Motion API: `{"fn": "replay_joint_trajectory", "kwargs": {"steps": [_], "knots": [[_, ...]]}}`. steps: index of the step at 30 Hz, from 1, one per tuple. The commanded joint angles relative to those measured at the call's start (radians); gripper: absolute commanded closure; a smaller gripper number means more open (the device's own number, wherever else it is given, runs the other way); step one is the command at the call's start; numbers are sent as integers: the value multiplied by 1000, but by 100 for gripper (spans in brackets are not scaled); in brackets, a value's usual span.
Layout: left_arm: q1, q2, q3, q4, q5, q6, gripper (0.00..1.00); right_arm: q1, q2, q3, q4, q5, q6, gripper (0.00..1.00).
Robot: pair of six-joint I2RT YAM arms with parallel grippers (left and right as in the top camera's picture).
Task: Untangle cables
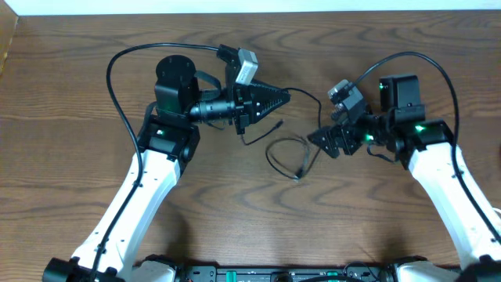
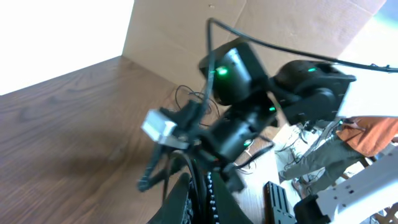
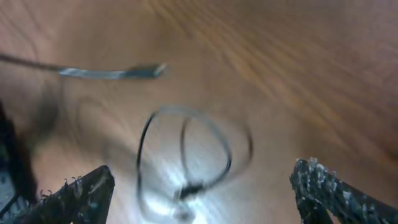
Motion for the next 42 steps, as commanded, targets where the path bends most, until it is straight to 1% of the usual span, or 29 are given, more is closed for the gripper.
{"fn": "replay_joint_trajectory", "kwargs": {"steps": [1,3,6,7,8,10,12,13,15,23,24,25,26,27,28,31,35,39,40,41,42], "knots": [[3,-31,3,5,25,-22,92,-4,29,21,39,-47,-29,13],[3,-36,3,5,29,-22,92,-4,41,21,71,-94,-29,14],[3,-40,3,5,29,-22,92,2,51,21,111,-155,-29,39],[3,-40,3,5,29,-22,92,6,51,21,124,-170,-29,45],[3,-40,3,5,29,-22,92,13,51,21,136,-185,-29,47],[3,-40,3,5,29,-22,92,26,51,21,160,-215,-28,48],[3,-40,3,5,29,-22,92,41,51,21,177,-235,-28,52],[3,-40,3,5,29,-22,93,48,51,21,185,-245,-28,51],[3,-40,3,3,29,-25,93,62,51,21,201,-259,-28,38],[3,-41,3,2,47,-29,93,92,51,21,258,-258,-25,37],[3,-42,3,2,48,-33,92,92,51,21,262,-258,-25,39],[3,-42,3,2,48,-33,93,92,51,21,263,-254,-25,45],[3,-42,3,2,48,-36,92,92,51,21,264,-254,-25,57],[3,-42,3,2,48,-36,92,92,51,21,264,-252,-24,71],[3,-42,3,2,47,-35,92,92,51,21,264,-238,-8,99],[4,-42,3,2,43,-34,93,92,51,21,249,-122,100,99],[12,-42,3,2,43,-31,92,92,48,21,162,20,137,99],[28,-41,3,2,43,-31,92,92,30,22,79,240,254,99],[30,-41,3,1,43,-31,91,92,22,22,58,294,281,99],[30,-41,3,-3,43,-31,83,92,13,22,40,329,297,99],[30,-41,3,-6,43,-31,67,92,4,22,27,348,304,99]]}}
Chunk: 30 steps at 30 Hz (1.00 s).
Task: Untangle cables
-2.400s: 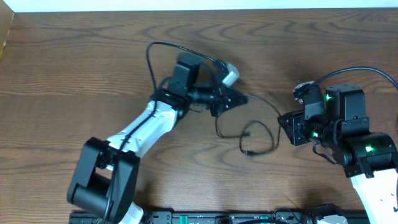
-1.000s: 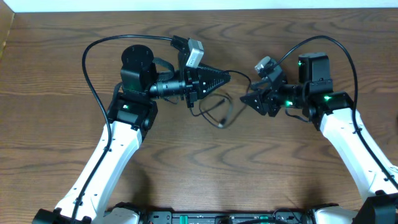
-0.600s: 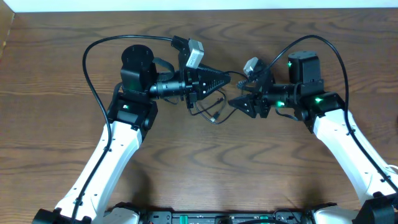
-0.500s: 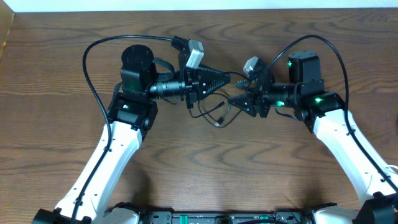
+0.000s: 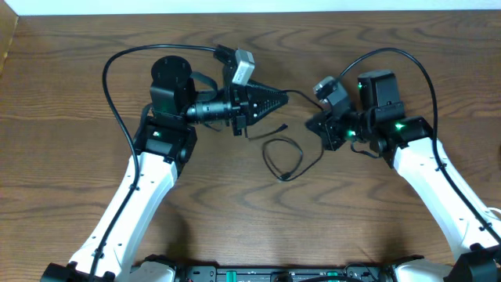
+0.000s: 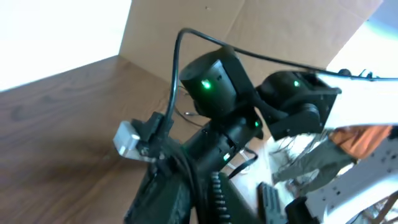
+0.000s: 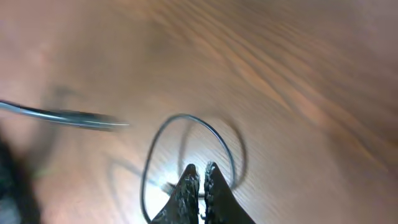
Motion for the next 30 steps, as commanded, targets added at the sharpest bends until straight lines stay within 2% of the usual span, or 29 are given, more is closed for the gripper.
{"fn": "replay_joint_trajectory", "kwargs": {"steps": [1,2,4,10,13,19,23,30], "knots": [[12,-23,3,-10,18,2,54,-3,-50,13,-43,231,116,99],[12,-23,3,-26,18,17,46,-3,-60,13,-53,244,124,99],[12,-23,3,-85,18,64,39,-3,-80,16,-74,271,135,99],[12,-21,3,-367,13,304,36,-3,-135,74,-159,353,137,99],[12,-21,3,-483,-49,378,36,-5,-138,158,-229,396,137,99],[11,-21,3,-580,-142,397,36,-48,-137,368,-345,402,136,99],[11,-21,3,-599,-142,407,36,-117,-132,510,-412,360,89,99],[11,-21,3,-610,-142,420,36,-277,-52,695,-453,278,88,99]]}}
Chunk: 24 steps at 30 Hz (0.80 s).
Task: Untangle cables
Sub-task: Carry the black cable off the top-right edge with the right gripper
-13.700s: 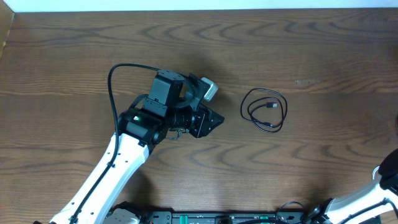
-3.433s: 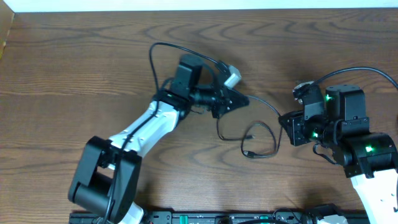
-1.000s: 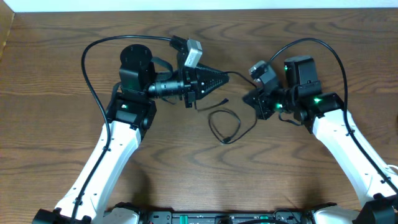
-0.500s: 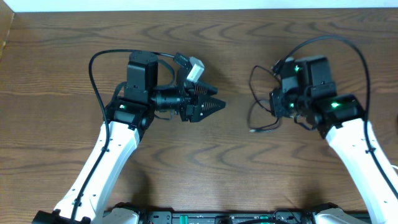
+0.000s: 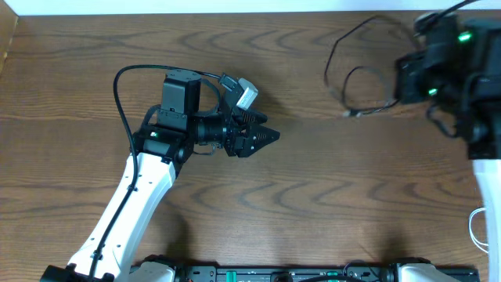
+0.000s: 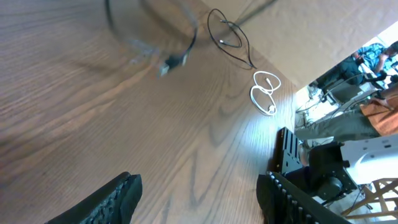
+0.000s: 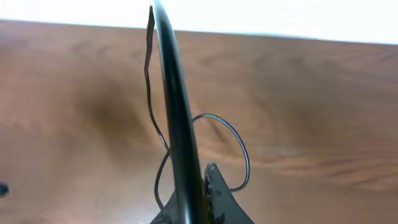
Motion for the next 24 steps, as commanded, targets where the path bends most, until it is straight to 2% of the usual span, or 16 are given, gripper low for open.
{"fn": "replay_joint_trajectory", "kwargs": {"steps": [1,8,13,20,24], "knots": [[2,-15,4,-4,-6,36,36,-70,64,81,-5,-66,-16,99],[2,-14,4,-4,-6,35,35,-165,307,255,-16,-87,-55,99],[2,-14,4,-4,-6,36,36,-225,581,414,0,-63,-90,99],[2,-14,4,-11,-7,36,35,-364,930,787,-73,-43,23,99],[2,-14,4,-11,-6,39,35,-486,1005,918,-80,-38,138,99]]}}
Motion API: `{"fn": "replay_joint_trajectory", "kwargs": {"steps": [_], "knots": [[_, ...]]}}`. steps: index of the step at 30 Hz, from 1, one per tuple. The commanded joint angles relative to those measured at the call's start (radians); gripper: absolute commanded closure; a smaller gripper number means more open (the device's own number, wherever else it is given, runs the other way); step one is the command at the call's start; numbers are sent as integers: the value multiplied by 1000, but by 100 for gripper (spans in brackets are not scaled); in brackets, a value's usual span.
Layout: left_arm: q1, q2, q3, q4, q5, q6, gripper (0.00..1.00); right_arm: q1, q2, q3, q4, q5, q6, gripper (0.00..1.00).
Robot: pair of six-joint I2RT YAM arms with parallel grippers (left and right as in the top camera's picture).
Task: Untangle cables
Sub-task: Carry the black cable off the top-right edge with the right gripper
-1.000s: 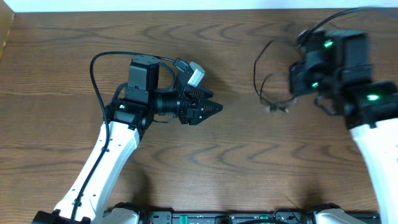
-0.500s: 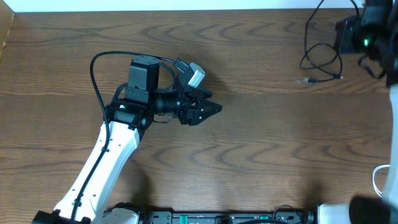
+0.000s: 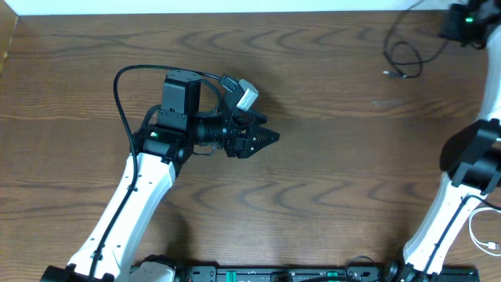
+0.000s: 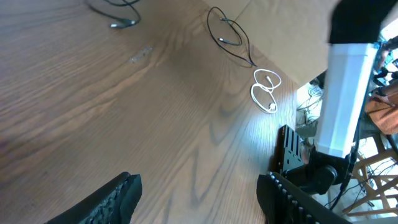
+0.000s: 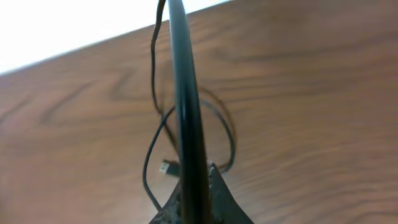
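A thin black cable (image 3: 403, 56) hangs in loops over the table's far right corner, my right gripper (image 3: 462, 17) shut on it up high. In the right wrist view the right gripper (image 5: 198, 186) pinches the cable; its loops and USB plug (image 5: 168, 167) dangle above the wood. My left gripper (image 3: 264, 139) stands open over the table's middle with nothing between its fingers (image 4: 118, 198). From the left wrist the hanging cable (image 4: 115, 15) shows far off.
A second black cable (image 4: 227, 37) and a coiled white cable (image 4: 264, 88) lie at the table's right side. The right arm's white link (image 4: 347, 93) stands tall there. The left arm's own black cord (image 3: 117, 86) arcs behind its base.
My right gripper, still shut on the cable, has gone further right and back, to the far right corner. The left arm has not moved and stays open.
First my left gripper was shut on the cable at mid-table while the right stood open beside its loop. Then the right was shut on the cable too. Later the left was open and empty, the right holding the cable at far right, now at the corner.
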Motion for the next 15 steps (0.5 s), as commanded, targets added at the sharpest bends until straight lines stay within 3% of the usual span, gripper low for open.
{"fn": "replay_joint_trajectory", "kwargs": {"steps": [1,8,15], "knots": [[2,-14,4,-2,-6,21,35,-126,-13,111,16,10,138,99],[-5,-14,4,2,-2,29,35,-298,-15,120,60,-120,125,99],[-52,-14,4,8,-2,67,35,-309,-6,119,72,-101,34,99]]}}
